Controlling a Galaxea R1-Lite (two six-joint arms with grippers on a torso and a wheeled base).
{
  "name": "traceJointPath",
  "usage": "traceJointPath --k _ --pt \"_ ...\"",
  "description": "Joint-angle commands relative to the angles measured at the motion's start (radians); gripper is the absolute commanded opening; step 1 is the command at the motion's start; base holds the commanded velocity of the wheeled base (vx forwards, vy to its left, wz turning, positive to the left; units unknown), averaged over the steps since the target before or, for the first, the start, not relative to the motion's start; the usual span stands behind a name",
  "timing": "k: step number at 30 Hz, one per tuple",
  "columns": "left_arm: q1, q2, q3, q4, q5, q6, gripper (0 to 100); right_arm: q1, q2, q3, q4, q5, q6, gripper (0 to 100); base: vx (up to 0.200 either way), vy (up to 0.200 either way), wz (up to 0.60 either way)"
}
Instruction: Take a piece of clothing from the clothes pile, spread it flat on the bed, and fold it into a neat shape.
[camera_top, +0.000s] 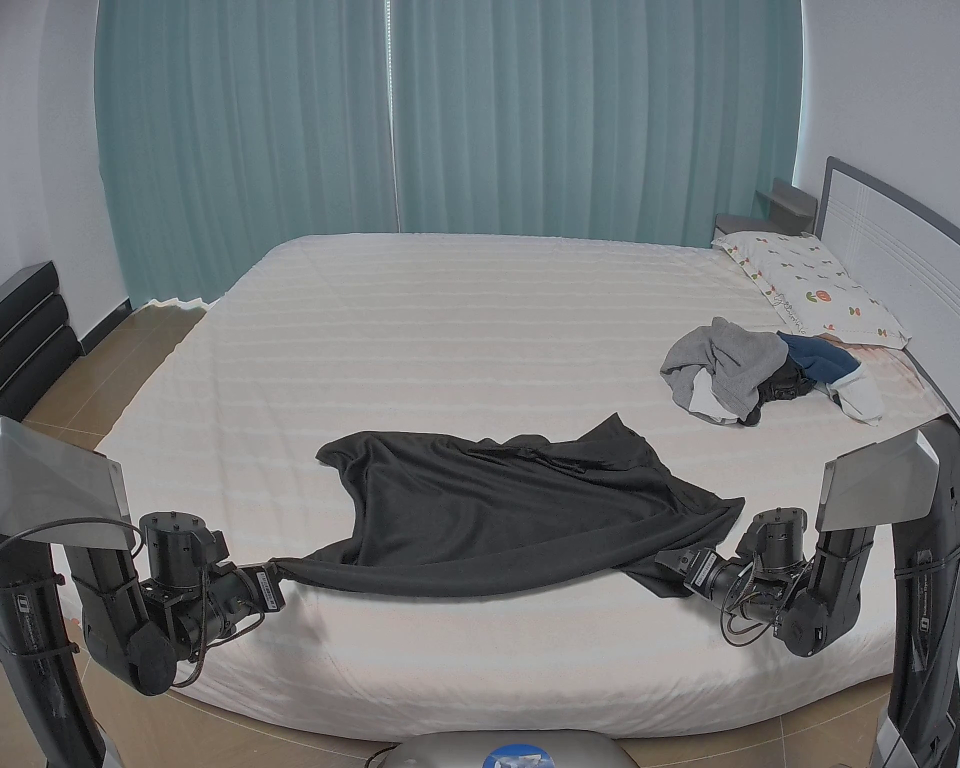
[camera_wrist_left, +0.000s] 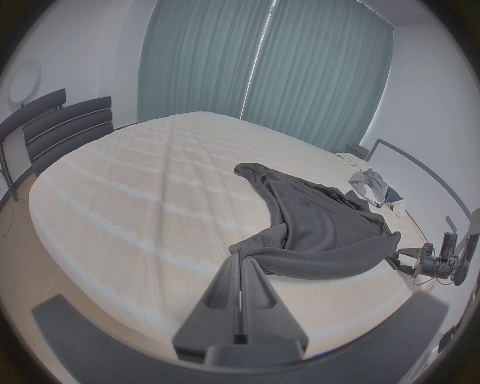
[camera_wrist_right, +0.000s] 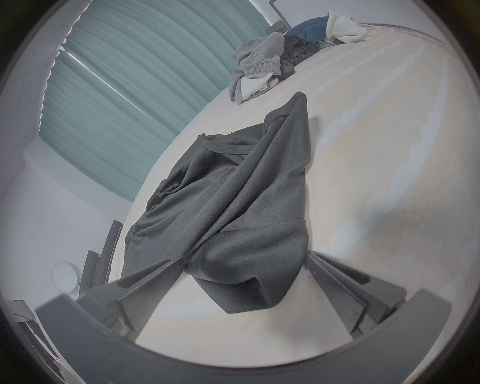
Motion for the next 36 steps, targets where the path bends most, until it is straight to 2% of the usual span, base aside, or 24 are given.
traceJointPath --k 1,2,7,16,19,22,24,25,27,36 --pt "-0.001 0.015 -0.002 -0.001 0.001 0.0 0 0.003 0.009 -0.015 -0.002 -0.002 0.008 100 0.0 0.0 0.0" --pt "0.0 0.016 -0.002 -0.001 0.002 0.0 0 0.004 0.014 -0.026 -0.002 -0.012 0.019 0 0.0 0.0 0.0" --pt "0.0 0.019 0.0 -0.001 0.002 0.0 0 0.017 0.023 -0.032 -0.01 -0.049 0.033 0 0.0 0.0 0.0" --pt "0.0 0.016 0.0 -0.002 0.002 0.0 0 0.009 -0.024 0.011 -0.01 -0.055 0.045 0 0.0 0.0 0.0" --pt "0.002 0.01 0.001 -0.002 0.005 0.0 0 -0.014 -0.132 0.092 -0.007 -0.031 0.047 0 0.0 0.0 0.0" --pt "0.02 0.001 -0.008 -0.002 0.008 0.002 0 -0.06 -0.238 0.173 -0.005 0.015 0.02 0 0.0 0.0 0.0" --pt "0.063 -0.02 -0.014 -0.008 0.007 0.009 0 -0.101 -0.339 0.218 0.007 0.07 -0.024 0 0.0 0.0 0.0" --pt "0.063 -0.02 -0.014 -0.008 0.007 0.009 0 -0.101 -0.339 0.218 0.007 0.07 -0.024 0 0.0 0.0 0.0" --pt "0.097 -0.047 -0.023 -0.008 0.004 0.011 0 -0.121 -0.446 0.267 0.058 0.129 -0.081 0 0.0 0.0 0.0" --pt "0.11 -0.103 0.003 0.005 0.004 0.054 0 -0.197 -0.662 0.265 0.338 0.159 -0.219 0 0.0 0.0 0.0"
